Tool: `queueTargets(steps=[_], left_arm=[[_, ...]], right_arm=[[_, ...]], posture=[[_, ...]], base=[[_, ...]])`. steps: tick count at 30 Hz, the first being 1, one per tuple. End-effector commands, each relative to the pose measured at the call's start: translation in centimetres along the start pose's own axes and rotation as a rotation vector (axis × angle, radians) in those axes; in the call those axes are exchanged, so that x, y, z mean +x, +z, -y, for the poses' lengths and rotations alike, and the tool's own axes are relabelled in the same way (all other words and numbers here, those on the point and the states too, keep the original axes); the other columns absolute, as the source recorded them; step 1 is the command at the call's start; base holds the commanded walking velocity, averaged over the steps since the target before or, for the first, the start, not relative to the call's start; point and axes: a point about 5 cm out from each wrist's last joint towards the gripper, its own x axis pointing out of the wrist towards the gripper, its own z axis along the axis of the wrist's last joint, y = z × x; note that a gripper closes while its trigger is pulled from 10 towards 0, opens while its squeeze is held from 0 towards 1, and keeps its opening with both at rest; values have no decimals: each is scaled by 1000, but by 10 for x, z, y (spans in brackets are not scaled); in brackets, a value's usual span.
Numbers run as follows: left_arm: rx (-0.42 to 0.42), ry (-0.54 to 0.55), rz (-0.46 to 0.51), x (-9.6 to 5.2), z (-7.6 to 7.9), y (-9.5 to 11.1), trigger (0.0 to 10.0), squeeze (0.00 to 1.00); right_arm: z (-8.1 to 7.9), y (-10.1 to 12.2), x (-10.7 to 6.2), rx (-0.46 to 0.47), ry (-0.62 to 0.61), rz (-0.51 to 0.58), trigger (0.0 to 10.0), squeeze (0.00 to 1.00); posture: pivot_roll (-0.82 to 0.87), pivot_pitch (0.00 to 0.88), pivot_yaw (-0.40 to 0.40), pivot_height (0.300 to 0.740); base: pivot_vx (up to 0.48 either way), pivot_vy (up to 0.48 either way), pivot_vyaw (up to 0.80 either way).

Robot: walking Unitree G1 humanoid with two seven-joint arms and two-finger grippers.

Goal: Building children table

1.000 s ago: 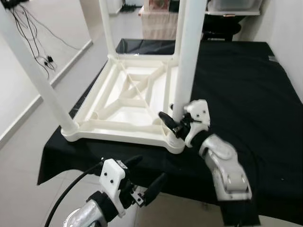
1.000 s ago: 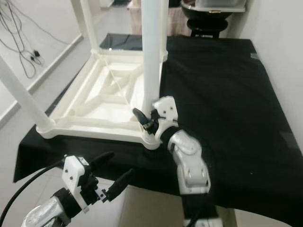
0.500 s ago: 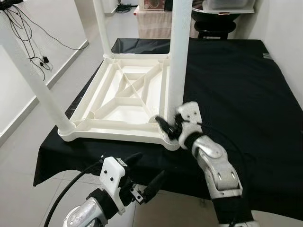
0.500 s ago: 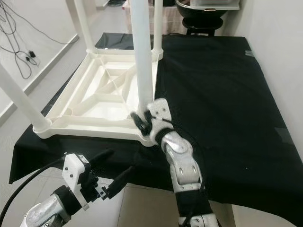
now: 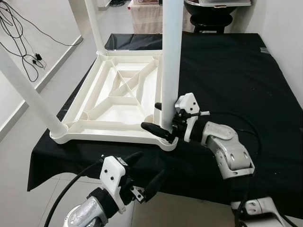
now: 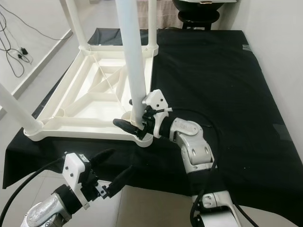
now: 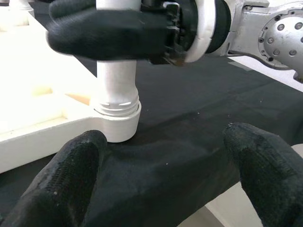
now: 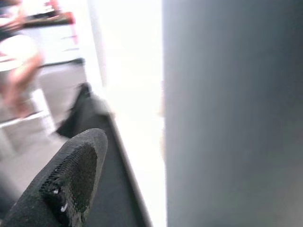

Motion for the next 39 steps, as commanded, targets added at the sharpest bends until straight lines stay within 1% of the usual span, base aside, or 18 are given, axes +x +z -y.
queueTargets(steps=[1,2,3,4,12,17,20,21,23,24,25,26,28,29,32,33,36,39], left_arm=[[0,8,-16,-3,1,-3,10000,0],[0,7,-17,-3,1,-3,10000,0],[0,7,-17,-3,1,-3,10000,0],[0,6,-18,-3,2,-3,10000,0],[1,9,-19,-4,2,-3,10000,0],[1,11,-20,-4,3,-3,10000,0],[0,9,-22,-4,3,-3,10000,0],[0,8,-23,-4,3,-3,10000,0],[0,8,-23,-4,3,-3,10000,0],[0,7,-25,-4,3,-4,10000,0],[1,5,-27,-5,3,-4,10000,0],[4,5,-29,-6,2,-4,10000,0],[4,5,-29,-6,2,-4,10000,0],[5,5,-30,-7,1,-4,10000,0],[5,5,-30,-7,1,-4,10000,0],[9,5,-32,-6,0,-4,10000,0],[18,-13,-39,-4,0,-6,10000,0],[20,-15,-40,-4,0,-6,10000,0]], right_arm=[[-2,2,9,27,141,16,10000,0],[0,3,9,49,177,25,5490,0],[0,3,9,49,177,25,5490,0],[4,3,10,66,197,30,0,0],[11,1,9,73,230,26,0,0],[16,-2,1,73,201,29,0,0],[15,-11,-11,64,107,-5,0,0],[15,-16,-16,66,38,-26,0,0],[15,-16,-16,66,38,-26,0,0],[12,-26,-20,92,-63,-63,0,0],[6,-43,-23,124,-337,-135,0,0],[-15,-61,-29,195,-553,-211,0,0],[-15,-61,-29,195,-553,-211,0,0],[-30,-70,-36,244,-702,-266,0,0],[-30,-70,-36,244,-702,-266,0,0],[-34,-69,-40,232,-779,-285,0,0],[-23,-56,-18,154,-741,-257,0,0],[-22,-55,-15,147,-734,-255,0,0]], posture=[[65,173,27,740],[68,174,28,740],[68,174,28,740],[72,175,27,740],[81,178,24,740],[79,175,29,740],[77,173,27,740],[77,173,27,740],[77,173,27,740],[78,170,0,740],[87,169,-10,740],[84,171,12,740],[84,171,12,740],[84,171,12,740],[84,171,12,740],[69,150,23,740],[78,139,20,740],[78,139,20,740]], base=[[0,0,0],[0,0,0],[0,0,0],[0,0,0],[0,0,0],[0,0,0],[0,0,0],[0,0,0],[0,0,0],[0,0,0],[0,0,0],[0,0,0],[0,0,0],[0,0,0],[0,0,0],[0,0,0],[0,0,0],[0,0,0]])
